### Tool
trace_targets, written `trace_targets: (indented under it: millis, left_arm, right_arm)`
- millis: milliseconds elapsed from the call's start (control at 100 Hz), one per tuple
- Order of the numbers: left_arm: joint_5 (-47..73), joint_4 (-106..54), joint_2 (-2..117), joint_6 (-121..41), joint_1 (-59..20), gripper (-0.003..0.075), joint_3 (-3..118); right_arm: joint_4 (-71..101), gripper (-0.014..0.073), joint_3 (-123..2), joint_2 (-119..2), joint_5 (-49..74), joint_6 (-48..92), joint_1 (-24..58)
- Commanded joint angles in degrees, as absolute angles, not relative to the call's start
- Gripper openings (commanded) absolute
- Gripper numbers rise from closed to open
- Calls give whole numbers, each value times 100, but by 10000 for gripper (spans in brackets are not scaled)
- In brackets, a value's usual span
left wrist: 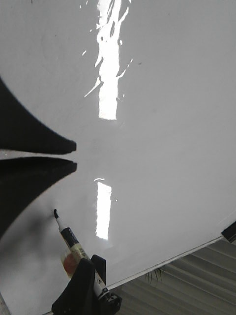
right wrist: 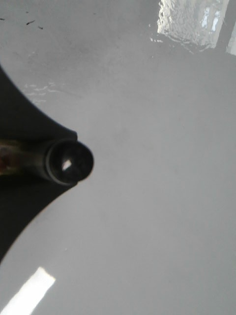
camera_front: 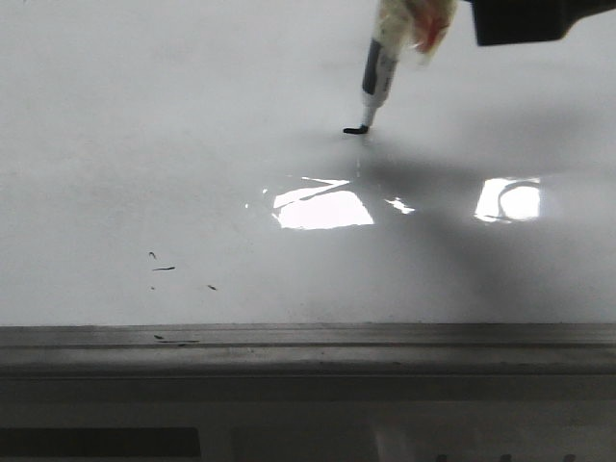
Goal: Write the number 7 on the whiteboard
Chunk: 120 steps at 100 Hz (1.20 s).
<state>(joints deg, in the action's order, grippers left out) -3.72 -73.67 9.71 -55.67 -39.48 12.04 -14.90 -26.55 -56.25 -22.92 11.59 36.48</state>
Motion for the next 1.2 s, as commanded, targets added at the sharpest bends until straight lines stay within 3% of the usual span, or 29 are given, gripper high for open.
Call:
trace_targets:
  millis: [0,380,640,900,1190]
  left_arm:
    - [-434,-7369,1025,-5528,-3973,-20,1370]
    - [-434,-7369,1025,-5528,-3973,-20,1370]
    - [-434,-7369,1025,-5528,-3973,-20,1370]
    - [-434,-7369,1025,-5528,-3973,-20,1370]
    - [-423,-7385,1025,-5525,-3973,-20,1370]
  right_arm:
    - [-1401,-43,-2795,-5386,-1732,1252,3435]
    - [-1399,-43,-2785,-4978,-1046,1156,3278]
    - [-1067,-43,-2785,-4978,1074,535,4346]
    - [-1143,-43,-2838,-4907,727,535,4785]
    - [-1143,-43,-4137,-4089,797,535,5063]
